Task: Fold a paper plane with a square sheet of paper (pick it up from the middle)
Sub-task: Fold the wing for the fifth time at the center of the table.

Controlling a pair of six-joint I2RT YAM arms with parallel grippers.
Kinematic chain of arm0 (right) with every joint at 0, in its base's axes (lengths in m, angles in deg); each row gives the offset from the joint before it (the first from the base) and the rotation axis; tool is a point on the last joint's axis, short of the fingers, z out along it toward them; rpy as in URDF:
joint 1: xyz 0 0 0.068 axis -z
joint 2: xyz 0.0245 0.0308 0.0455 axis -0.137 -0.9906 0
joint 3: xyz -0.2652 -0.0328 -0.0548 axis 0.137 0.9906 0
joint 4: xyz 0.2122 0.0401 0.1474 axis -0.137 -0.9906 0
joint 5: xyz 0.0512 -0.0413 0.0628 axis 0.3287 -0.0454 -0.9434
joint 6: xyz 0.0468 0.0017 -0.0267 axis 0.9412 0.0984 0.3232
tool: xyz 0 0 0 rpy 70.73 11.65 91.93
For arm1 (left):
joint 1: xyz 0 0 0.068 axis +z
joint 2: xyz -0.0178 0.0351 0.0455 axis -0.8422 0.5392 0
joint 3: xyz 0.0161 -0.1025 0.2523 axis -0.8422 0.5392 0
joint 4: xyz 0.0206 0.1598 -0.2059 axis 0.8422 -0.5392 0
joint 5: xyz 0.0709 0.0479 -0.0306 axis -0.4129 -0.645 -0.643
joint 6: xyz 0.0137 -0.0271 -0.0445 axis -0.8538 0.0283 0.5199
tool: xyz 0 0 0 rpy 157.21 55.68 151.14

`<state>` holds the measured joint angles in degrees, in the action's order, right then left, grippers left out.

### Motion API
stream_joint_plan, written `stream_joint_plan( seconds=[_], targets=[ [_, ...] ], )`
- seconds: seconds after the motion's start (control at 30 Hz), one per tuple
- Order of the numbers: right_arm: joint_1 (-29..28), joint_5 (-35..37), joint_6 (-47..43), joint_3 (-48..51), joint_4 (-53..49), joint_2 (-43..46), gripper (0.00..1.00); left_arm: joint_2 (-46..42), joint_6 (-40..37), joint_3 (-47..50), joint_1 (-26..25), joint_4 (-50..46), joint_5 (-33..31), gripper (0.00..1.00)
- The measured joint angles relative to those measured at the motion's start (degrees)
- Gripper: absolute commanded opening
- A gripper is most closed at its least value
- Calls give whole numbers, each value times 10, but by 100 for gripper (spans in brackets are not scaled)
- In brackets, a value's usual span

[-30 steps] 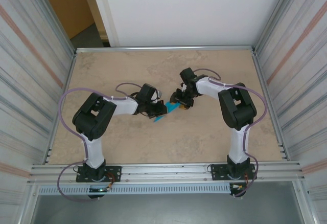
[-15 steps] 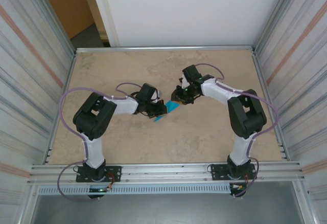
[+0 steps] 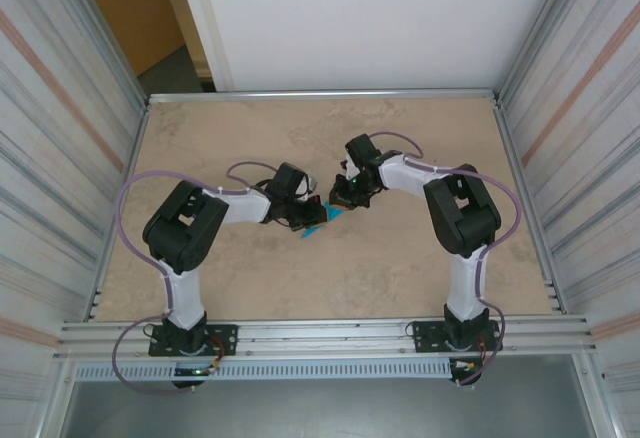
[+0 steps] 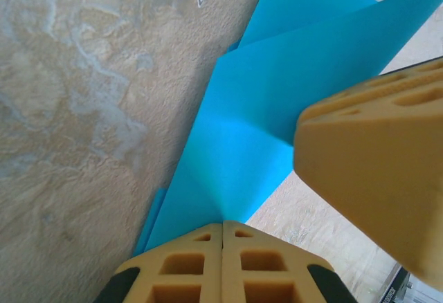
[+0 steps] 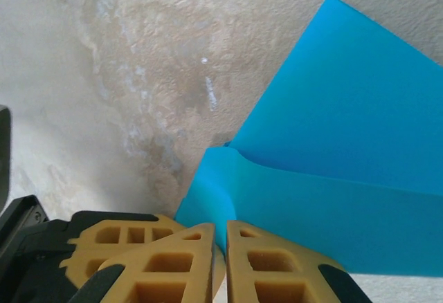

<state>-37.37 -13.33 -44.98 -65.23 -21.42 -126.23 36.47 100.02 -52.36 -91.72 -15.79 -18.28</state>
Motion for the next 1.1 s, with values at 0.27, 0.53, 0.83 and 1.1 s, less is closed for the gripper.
stream_joint_plan(
  seconds=[0.27, 0.53, 0.83, 1.1],
  targets=[
    [16, 15, -1, 0, 1, -3, 11, 0, 0, 0, 0, 0, 0, 3],
    [29, 10, -5, 25, 24, -12, 9, 0, 0, -1, 0, -1, 0, 3],
    [44, -25, -14, 49, 59, -11, 8, -10, -3, -17, 2, -15, 9, 11],
    [48, -35, -19, 54, 67, -11, 8, 23, -22, -97, 2, -35, 29, 5]
  ],
)
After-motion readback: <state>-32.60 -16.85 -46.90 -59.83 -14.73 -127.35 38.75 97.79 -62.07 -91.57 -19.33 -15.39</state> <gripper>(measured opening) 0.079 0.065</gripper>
